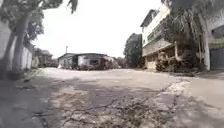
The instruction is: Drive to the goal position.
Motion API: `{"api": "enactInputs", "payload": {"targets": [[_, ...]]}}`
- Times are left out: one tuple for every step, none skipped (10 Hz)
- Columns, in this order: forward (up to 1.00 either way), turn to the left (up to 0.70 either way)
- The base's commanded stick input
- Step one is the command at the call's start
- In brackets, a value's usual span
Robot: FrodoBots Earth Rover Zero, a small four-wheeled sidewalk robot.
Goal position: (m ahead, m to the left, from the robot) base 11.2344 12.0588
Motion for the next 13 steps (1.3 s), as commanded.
{"api": "enactInputs", "payload": {"targets": [[0.85, 0.34], [0.85, 0.24], [0.85, 0.07], [0.85, 0.0], [0.85, 0.0], [0.85, 0.0], [0.85, 0.0], [0.85, 0.0], [0.85, 0.0], [0.85, 0.0], [0.85, 0.0], [0.85, 0.0], [0.85, 0.0]]}}
